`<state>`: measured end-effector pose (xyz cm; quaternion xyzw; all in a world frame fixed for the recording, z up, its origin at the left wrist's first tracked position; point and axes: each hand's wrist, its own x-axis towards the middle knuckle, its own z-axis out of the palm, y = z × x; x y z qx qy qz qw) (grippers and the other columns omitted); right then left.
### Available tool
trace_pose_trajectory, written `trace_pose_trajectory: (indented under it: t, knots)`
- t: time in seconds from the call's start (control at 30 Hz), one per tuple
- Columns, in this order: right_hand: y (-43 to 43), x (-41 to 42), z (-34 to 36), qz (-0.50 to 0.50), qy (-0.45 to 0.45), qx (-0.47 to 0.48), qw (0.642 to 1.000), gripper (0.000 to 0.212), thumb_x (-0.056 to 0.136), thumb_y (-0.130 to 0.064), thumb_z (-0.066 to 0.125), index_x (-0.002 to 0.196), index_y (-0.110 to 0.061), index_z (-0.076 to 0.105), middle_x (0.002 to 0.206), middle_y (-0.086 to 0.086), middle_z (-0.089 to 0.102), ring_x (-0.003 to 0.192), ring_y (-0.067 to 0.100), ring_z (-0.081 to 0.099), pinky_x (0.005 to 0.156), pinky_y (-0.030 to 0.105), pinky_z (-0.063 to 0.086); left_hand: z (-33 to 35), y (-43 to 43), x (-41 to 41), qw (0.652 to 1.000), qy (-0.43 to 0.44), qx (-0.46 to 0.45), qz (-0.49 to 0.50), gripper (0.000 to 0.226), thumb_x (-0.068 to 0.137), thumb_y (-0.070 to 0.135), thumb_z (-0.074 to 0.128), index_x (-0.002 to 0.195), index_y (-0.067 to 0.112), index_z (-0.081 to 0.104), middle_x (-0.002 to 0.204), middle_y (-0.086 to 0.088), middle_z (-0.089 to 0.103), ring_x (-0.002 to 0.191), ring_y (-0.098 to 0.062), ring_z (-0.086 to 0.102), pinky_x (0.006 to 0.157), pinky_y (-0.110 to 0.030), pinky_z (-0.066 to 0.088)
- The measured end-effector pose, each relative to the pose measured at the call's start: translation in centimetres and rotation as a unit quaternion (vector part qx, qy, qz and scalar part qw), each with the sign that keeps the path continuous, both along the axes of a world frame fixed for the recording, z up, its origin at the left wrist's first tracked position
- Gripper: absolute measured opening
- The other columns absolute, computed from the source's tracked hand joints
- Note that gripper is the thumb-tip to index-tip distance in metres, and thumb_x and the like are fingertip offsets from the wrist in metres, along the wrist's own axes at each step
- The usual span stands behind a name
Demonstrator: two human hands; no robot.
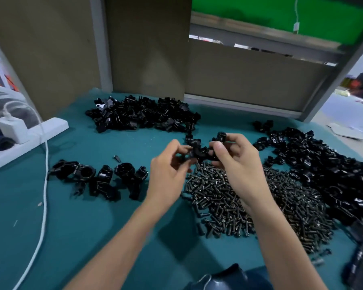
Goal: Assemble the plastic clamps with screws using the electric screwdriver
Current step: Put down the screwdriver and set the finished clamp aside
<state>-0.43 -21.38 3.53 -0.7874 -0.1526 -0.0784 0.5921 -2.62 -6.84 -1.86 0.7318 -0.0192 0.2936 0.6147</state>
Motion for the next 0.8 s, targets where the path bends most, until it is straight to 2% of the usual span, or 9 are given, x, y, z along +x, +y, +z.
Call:
trace_pose_trajectory:
  t: [0.07,0.13,0.2,0.3,0.37,0.47,0.53,0.67,0.8]
  knots:
    - [0.6,0.6,-0.3,0.010,0.015,-0.037,0.999,0.011,0.094,-0.026,0.062,0.105,-0.025,0.061,0.096,-0.002,0.073,0.090,0.011,0.070,0.083,0.038,0.058,-0.7,-0.9,-0.8,0.998,-0.044,0.046,0.019,0.046,0.087,-0.002,0.069,0.079,0.038,0.049,0.090,0.025,0.069,0.084,-0.005,0.069,0.077,-0.022,0.056]
    - [0.6,0.7,-0.6,0.033,0.040,-0.022,0.998,0.007,0.093,-0.022,0.065,0.095,-0.028,0.062,0.090,-0.001,0.075,0.085,0.013,0.072,0.069,0.030,0.059,-1.2,-1.3,-1.0,0.991,-0.078,0.097,0.046,0.038,0.086,-0.003,0.070,0.086,0.029,0.050,0.093,0.025,0.063,0.085,-0.004,0.063,0.075,-0.013,0.051]
    - [0.4,0.5,-0.8,0.041,0.052,0.007,0.998,0.008,0.091,-0.019,0.068,0.092,-0.026,0.064,0.086,-0.001,0.076,0.081,0.016,0.073,0.063,0.026,0.058,-1.8,-1.4,-1.2,0.986,-0.080,0.133,0.064,0.038,0.086,-0.003,0.070,0.091,0.029,0.050,0.095,0.011,0.066,0.087,-0.008,0.061,0.076,-0.019,0.049]
    - [-0.3,0.7,-1.1,0.017,0.031,-0.034,0.999,0.007,0.090,-0.027,0.069,0.096,-0.026,0.067,0.090,0.001,0.076,0.086,0.015,0.072,0.075,0.033,0.058,-2.2,-1.4,-1.2,0.981,-0.071,0.163,0.076,0.041,0.087,0.000,0.071,0.093,0.032,0.046,0.096,-0.003,0.068,0.089,-0.017,0.062,0.080,-0.026,0.048]
    - [-0.5,0.8,-1.1,0.016,0.026,-0.068,0.997,0.011,0.090,-0.030,0.069,0.100,-0.027,0.067,0.094,0.001,0.075,0.089,0.015,0.071,0.082,0.036,0.057,-2.3,-1.3,-1.2,0.982,-0.068,0.161,0.077,0.039,0.086,0.001,0.071,0.092,0.031,0.047,0.094,-0.003,0.065,0.088,-0.016,0.060,0.079,-0.023,0.047]
    - [-0.6,0.6,-0.9,0.026,0.007,-0.009,1.000,0.009,0.091,-0.021,0.067,0.092,-0.030,0.066,0.086,0.001,0.076,0.083,0.015,0.073,0.066,0.027,0.058,-2.5,-1.1,-1.3,0.982,-0.061,0.160,0.085,0.038,0.087,0.002,0.071,0.092,0.031,0.048,0.094,0.000,0.061,0.089,-0.008,0.057,0.077,-0.022,0.047]
    - [-0.8,0.6,-0.8,0.017,-0.015,0.000,1.000,0.009,0.091,-0.022,0.068,0.094,-0.030,0.068,0.083,-0.002,0.076,0.078,0.012,0.073,0.063,0.023,0.057,-2.5,-1.0,-1.2,0.983,-0.057,0.150,0.088,0.037,0.086,0.001,0.072,0.093,0.031,0.049,0.095,0.000,0.061,0.091,-0.006,0.057,0.079,-0.026,0.050]
    - [-0.1,0.6,-1.3,0.060,0.004,-0.077,0.995,0.018,0.087,-0.021,0.073,0.104,-0.024,0.073,0.092,-0.005,0.075,0.083,0.007,0.072,0.067,0.024,0.059,-2.5,-0.9,-1.2,0.981,-0.046,0.156,0.105,0.037,0.086,0.000,0.070,0.093,0.030,0.050,0.093,-0.001,0.061,0.088,-0.006,0.055,0.072,-0.025,0.048]
    - [0.6,0.4,-1.7,0.078,-0.009,-0.074,0.994,0.021,0.082,-0.021,0.078,0.075,-0.040,0.074,0.082,-0.004,0.076,0.076,0.015,0.073,0.069,0.031,0.061,-2.9,-0.2,-1.4,0.975,-0.055,0.186,0.110,0.020,0.083,-0.005,0.071,0.091,0.009,0.059,0.091,-0.008,0.064,0.085,-0.011,0.055,0.071,-0.023,0.046]
